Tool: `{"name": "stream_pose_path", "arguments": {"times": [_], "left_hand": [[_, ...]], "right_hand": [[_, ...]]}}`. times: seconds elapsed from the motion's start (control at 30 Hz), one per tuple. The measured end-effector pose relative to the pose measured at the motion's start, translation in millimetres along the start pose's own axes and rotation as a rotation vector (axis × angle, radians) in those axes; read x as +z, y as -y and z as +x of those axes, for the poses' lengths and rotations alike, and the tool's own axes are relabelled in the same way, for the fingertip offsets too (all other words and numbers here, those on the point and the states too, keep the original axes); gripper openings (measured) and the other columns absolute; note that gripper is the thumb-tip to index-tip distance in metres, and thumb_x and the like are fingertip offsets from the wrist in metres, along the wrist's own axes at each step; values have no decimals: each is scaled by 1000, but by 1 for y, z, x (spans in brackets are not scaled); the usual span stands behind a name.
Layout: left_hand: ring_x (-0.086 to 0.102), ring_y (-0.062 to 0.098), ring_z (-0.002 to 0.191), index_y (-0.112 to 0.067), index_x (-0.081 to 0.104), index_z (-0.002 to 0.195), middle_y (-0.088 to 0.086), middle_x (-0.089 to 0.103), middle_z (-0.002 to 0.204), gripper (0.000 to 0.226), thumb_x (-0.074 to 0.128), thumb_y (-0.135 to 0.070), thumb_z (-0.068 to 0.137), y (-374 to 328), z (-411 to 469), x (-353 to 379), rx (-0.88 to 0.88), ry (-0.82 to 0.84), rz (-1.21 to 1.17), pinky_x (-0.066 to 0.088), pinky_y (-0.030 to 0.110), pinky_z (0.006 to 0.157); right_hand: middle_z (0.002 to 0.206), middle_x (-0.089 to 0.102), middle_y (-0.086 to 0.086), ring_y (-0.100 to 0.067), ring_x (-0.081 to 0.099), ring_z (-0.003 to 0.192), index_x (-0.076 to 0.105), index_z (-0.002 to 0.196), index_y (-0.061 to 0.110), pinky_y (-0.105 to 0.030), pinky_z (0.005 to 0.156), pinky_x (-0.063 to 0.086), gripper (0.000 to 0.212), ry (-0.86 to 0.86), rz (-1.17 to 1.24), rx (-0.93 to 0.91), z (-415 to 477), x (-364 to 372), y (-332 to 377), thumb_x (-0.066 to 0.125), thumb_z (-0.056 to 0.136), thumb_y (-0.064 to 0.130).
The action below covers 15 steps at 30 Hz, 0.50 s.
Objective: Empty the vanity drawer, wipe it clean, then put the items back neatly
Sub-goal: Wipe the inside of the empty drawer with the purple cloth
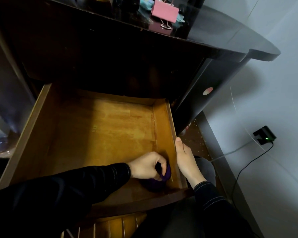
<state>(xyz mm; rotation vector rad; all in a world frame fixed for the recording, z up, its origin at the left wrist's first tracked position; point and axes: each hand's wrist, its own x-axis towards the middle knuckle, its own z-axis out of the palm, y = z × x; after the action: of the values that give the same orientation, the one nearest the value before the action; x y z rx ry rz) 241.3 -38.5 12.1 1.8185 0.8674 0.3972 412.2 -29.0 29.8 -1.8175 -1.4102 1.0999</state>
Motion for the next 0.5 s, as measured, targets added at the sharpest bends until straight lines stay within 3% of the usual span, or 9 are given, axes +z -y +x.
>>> {"name": "stream_pose_path", "arguments": {"times": [0.1,0.23,0.37,0.5], "left_hand": [[60,-2,83,-23,69,79,-21,64,83,19,81,-8,76,-5,-1,-4,56,-60,-43,43,10,80],[60,2,87,-23,67,80,-15,65,89,19,81,-11,76,0,-2,6,33,-143,-84,45,15,82],[60,0,90,-22,69,85,-15,64,93,15,80,-13,79,5,-2,10,-12,-50,36,45,14,81],[62,0,88,-24,71,82,-13,68,91,15,82,-16,76,-2,0,4,59,-129,-61,47,14,81]], "right_hand": [[101,63,23,10,57,95,60,112,35,-5,75,39,37,-14,-9,0,-2,0,4,26,108,48],[104,65,22,5,60,100,59,102,42,-13,81,43,35,-1,4,16,-2,1,3,26,107,50],[99,63,25,8,59,93,58,97,46,-8,74,41,36,9,-9,21,-4,1,7,24,106,52],[105,65,21,5,59,100,59,106,40,-13,83,43,32,29,16,35,-6,-2,9,28,107,49]]}}
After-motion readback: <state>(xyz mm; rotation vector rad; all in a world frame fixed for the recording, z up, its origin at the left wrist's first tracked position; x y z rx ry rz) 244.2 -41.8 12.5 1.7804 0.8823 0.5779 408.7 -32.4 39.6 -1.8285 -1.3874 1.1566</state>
